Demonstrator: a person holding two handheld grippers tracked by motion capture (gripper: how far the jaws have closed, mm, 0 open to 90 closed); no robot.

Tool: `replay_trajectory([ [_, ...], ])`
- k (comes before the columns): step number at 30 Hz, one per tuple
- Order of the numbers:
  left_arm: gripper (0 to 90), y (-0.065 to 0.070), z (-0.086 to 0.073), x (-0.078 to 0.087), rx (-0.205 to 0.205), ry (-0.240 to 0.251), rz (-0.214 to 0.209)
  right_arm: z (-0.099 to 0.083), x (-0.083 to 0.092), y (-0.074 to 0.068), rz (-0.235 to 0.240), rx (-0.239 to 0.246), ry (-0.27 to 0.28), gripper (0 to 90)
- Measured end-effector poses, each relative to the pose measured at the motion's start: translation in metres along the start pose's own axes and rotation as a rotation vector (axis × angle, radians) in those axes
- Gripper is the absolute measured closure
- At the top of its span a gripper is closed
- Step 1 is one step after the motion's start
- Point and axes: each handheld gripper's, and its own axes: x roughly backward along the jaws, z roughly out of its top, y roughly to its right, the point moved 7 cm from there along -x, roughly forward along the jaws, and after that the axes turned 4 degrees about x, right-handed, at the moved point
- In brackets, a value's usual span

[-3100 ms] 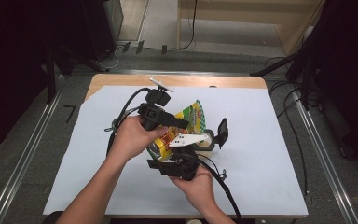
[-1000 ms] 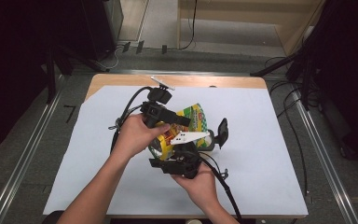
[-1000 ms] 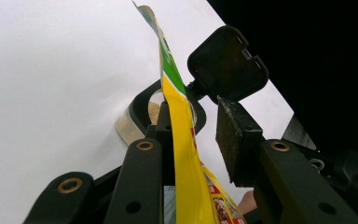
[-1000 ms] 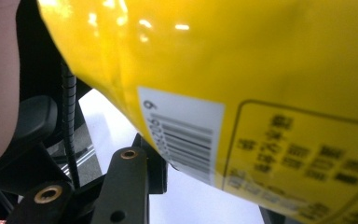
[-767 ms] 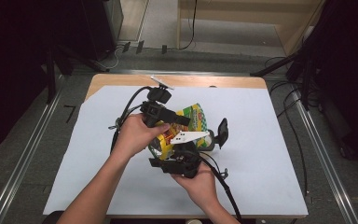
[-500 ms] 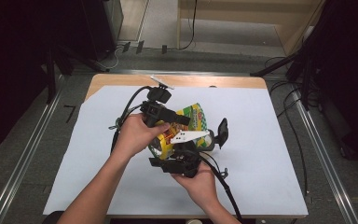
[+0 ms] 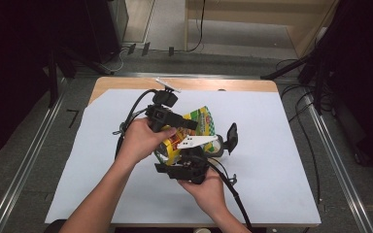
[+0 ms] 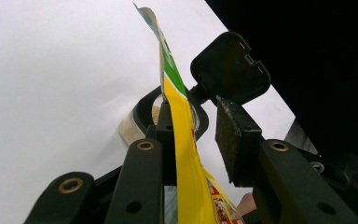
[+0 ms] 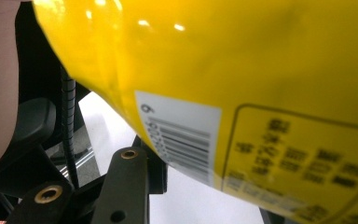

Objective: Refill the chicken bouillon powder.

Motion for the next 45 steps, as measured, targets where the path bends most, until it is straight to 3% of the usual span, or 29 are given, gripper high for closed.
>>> replay_trajectory([
  [45, 72.0, -0.001, -0.003, 0.011, 0.003, 0.028, 0.014, 0.005, -0.004, -0.004, 0.008, 0.028, -0.008, 66.0],
])
